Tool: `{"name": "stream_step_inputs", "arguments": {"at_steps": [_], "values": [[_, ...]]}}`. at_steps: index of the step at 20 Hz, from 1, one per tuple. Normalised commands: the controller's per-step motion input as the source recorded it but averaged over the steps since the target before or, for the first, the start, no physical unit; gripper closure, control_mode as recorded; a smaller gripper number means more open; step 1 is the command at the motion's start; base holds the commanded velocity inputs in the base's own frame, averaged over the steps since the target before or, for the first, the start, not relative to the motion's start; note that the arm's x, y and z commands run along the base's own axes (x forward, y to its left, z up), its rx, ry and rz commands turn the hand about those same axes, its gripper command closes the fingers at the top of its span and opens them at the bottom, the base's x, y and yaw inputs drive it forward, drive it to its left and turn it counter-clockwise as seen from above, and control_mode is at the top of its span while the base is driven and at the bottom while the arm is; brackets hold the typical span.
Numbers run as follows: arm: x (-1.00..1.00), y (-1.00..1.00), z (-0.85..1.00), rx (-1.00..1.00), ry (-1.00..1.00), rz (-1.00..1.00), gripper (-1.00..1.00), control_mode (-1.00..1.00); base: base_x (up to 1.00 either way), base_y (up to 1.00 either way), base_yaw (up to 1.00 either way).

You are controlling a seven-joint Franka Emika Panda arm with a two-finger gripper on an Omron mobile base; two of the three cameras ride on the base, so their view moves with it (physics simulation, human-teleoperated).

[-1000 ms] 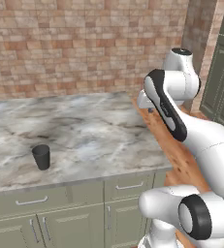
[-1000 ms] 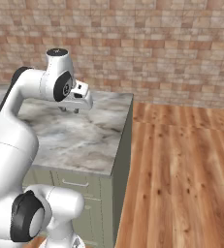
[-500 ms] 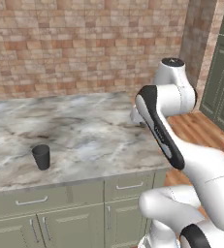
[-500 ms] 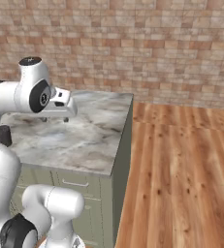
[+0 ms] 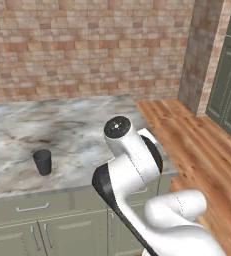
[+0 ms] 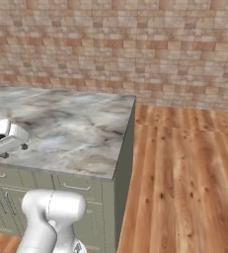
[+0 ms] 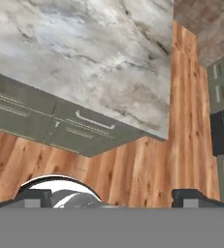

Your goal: Take the tongs from the drawer on the left and place them on the dining counter next to the tray containing the kebab skewer.

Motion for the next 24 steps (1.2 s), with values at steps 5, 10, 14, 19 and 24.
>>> {"name": "stream_step_inputs", "arguments": {"at_steps": [5, 10, 14, 19, 24], "values": [[-0.7, 1.0, -0.55, -0.29, -0.19, 0.17, -1.0, -1.0, 0.0, 0.0, 0.0], [-0.25, 1.0, -0.63, -0.31, -0.19, 0.26, -1.0, -1.0, 0.0, 0.0, 0.0], [-0.08, 1.0, -0.49, -0.41, -0.14, 0.26, -1.0, -1.0, 0.0, 0.0, 0.0], [0.08, 1.0, -0.25, -0.22, -0.13, 0.09, -1.0, -1.0, 0.0, 0.0, 0.0], [0.33, 1.0, -0.14, -0.03, -0.08, 0.0, -1.0, -1.0, 0.0, 0.0, 0.0]]}}
